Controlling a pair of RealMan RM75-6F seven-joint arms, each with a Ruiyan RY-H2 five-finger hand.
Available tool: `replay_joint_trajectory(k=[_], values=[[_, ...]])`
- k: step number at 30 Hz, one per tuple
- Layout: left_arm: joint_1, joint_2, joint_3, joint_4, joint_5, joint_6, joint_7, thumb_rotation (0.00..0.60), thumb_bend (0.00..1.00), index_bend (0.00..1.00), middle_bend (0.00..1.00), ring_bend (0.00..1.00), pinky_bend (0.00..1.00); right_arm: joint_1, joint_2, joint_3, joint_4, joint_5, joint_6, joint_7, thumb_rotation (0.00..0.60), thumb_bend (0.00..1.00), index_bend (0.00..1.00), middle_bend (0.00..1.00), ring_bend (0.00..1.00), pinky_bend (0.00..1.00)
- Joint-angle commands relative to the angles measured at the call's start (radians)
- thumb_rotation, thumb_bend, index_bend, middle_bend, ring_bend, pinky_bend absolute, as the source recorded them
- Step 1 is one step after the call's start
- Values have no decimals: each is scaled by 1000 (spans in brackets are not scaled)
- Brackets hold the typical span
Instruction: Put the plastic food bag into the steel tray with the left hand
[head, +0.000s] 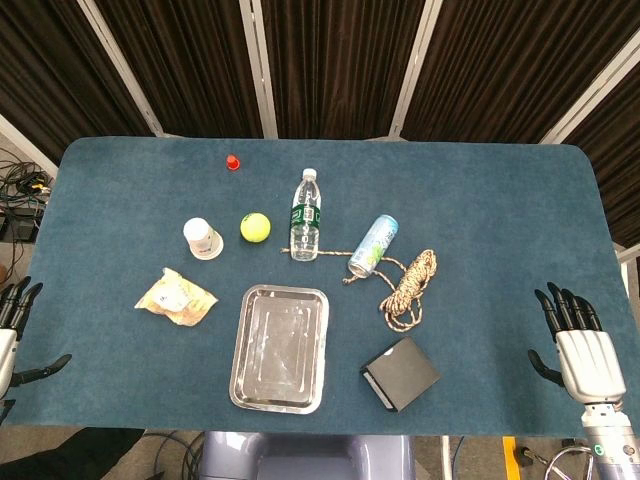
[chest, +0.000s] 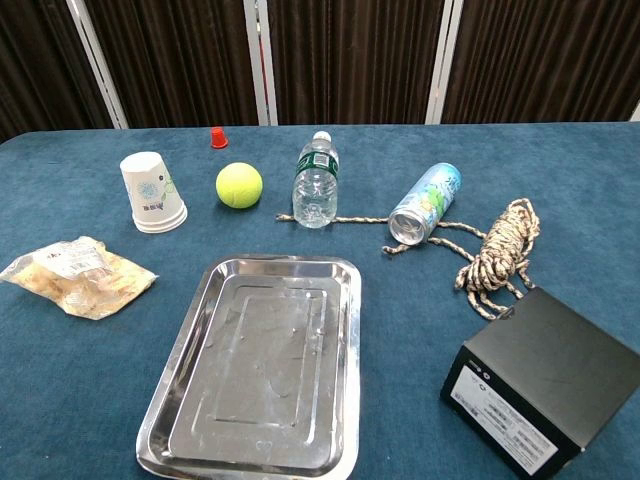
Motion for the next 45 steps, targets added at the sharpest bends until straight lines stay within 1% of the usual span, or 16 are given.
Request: replay_joint_trajectory(k=[1,9,13,17,22,24,26,28,31,34,35,37,39,40,42,45], values=[[0,0,1,0,0,-3,1,600,10,0,0,0,0,0,0,0,-2,-2,1,-1,600,301,0,0,0,97],[-23,8,4,-10,-2,-54,19,600,10,0,0,0,0,-2,0,0,-8,0,4,-2,600,303,0,0,0,97],[-81,34,-2,-56,-49,-180,79,600,12,0,0,0,0,0,0,1,-9,3,1,-6,600,302,0,0,0,97],[-159,26,-24,-76,-125,-324,169,600,23,0,0,0,24,0,0,2,-10,5,1,-7,600,303,0,0,0,97],[-255,-49,-65,-52,-238,-454,298,600,37,0,0,0,52,-1,2,1,-8,4,1,-3,600,302,0,0,0,98],[-281,-80,-77,-40,-275,-480,342,600,37,0,0,0,52,-1,3,1,-8,5,3,1,600,303,0,0,0,97],[-318,-126,-94,-23,-323,-513,391,600,39,0,0,0,52,-3,4,2,-7,4,5,5,600,303,0,0,0,97],[-376,-196,-112,8,-386,-570,460,600,46,0,0,0,55,-2,5,2,-6,6,2,10,600,303,0,0,0,97],[-412,-254,-117,35,-450,-581,540,600,63,50,16,11,124,-2,6,2,-6,6,1,15,600,303,0,0,0,97],[-436,-301,-116,53,-504,-582,598,600,84,158,89,68,181,-2,7,2,-6,7,1,19,600,302,0,0,0,97],[-444,-317,-115,59,-522,-580,615,600,107,208,143,119,235,-2,8,2,-6,7,1,21,600,303,0,0,0,97],[-453,-345,-115,71,-538,-564,639,600,181,348,320,285,405,-3,9,2,-6,6,2,23,600,303,0,0,0,97],[-455,-376,-116,89,-537,-528,655,600,275,550,561,506,601,-4,10,2,-6,5,4,26,600,303,0,0,0,97],[-454,-389,-116,97,-528,-506,659,600,294,598,614,554,640,-4,10,2,-6,5,5,26,600,303,0,0,0,97],[-446,-412,-116,103,-499,-458,649,600,317,660,684,616,688,-5,11,2,-7,6,7,30,600,302,0,0,0,97],[-429,-399,-116,74,-445,-404,601,600,322,670,696,628,695,-7,13,3,-6,7,9,32,600,303,0,0,0,97]])
